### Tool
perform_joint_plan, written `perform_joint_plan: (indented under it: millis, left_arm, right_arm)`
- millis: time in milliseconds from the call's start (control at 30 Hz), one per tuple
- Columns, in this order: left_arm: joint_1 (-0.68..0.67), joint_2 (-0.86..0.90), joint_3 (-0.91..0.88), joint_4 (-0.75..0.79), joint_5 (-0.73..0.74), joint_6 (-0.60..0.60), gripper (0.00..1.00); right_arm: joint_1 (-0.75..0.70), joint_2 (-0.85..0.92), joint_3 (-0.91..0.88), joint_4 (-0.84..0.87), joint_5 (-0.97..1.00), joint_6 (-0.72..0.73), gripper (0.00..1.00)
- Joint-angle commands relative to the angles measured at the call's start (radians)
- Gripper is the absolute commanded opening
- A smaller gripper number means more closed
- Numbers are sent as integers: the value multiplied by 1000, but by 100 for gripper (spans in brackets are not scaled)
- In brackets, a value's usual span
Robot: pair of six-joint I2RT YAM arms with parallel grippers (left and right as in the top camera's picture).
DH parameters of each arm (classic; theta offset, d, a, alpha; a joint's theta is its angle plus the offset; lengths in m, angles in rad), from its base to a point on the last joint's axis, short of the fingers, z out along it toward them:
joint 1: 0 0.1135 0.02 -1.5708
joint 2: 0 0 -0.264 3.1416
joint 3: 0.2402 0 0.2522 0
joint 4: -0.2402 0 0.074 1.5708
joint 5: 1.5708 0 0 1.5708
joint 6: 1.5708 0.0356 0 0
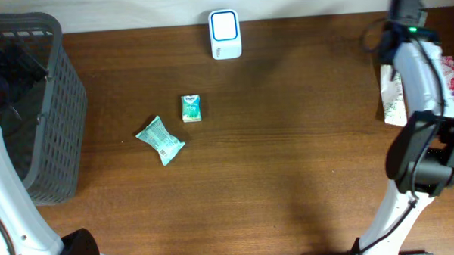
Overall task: Scan the item barcode
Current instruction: 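Carry the orange tissue pack to the right edge and release, then reach the right gripper to the small teal box and grasp it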
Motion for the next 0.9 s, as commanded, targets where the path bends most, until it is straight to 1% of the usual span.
perform_joint_plan:
  millis: [0,33,67,100,133,167,200,233,333,400,500,600,633,667,767,800,833,867]
  left_arm:
    - [3,0,7,1,-8,16,99]
    - [3,0,7,1,-8,16,99]
    - [3,0,7,1,-8,16,99]
    - [3,0,7,1,-8,16,99]
    - [3,0,7,1,-7,16,99]
    - [3,0,7,1,-8,16,99]
    - [3,0,7,1,-8,16,99]
    - [3,0,7,1,-8,16,99]
    - [3,0,7,1,-8,16,99]
    - [3,0,7,1,-8,16,99]
    - [3,0,7,1,-8,16,99]
    - [3,0,7,1,-8,16,99]
    - [3,0,7,1,-8,16,99]
    - [3,0,7,1,-8,16,99]
    - [3,0,7,1,-8,16,99]
    - [3,0,7,1,-8,16,99]
    - [3,0,7,1,-8,16,99]
    - [3,0,7,1,-8,16,99]
  right_arm:
    - [-94,-5,-4,-40,-129,15,4]
    - [-129,-5,-5,-51,-214,15,10]
    - [-143,-5,-10,-52,-256,15,20]
    - [-148,-5,-15,-53,-260,16,33]
    - [-148,-5,-20,-52,-260,16,49]
    - [-148,-4,-31,-49,-261,16,61]
    - [-146,-3,-39,-47,-264,16,69]
    - [-141,-3,-50,-47,-325,15,72]
    - [-114,-6,-49,-50,-500,16,72]
    - [-68,-23,-47,-39,-514,15,72]
    - [77,-85,-30,-39,-525,16,72]
    - [242,-117,-30,-47,-703,15,73]
    - [315,-108,-32,-47,-789,16,80]
    - [383,-93,-32,-42,-840,15,80]
    - [544,-23,-32,28,-835,16,81]
    - [583,2,-32,63,-835,24,84]
    - [634,42,-32,109,-835,56,89]
    - [660,62,-32,138,-835,101,91]
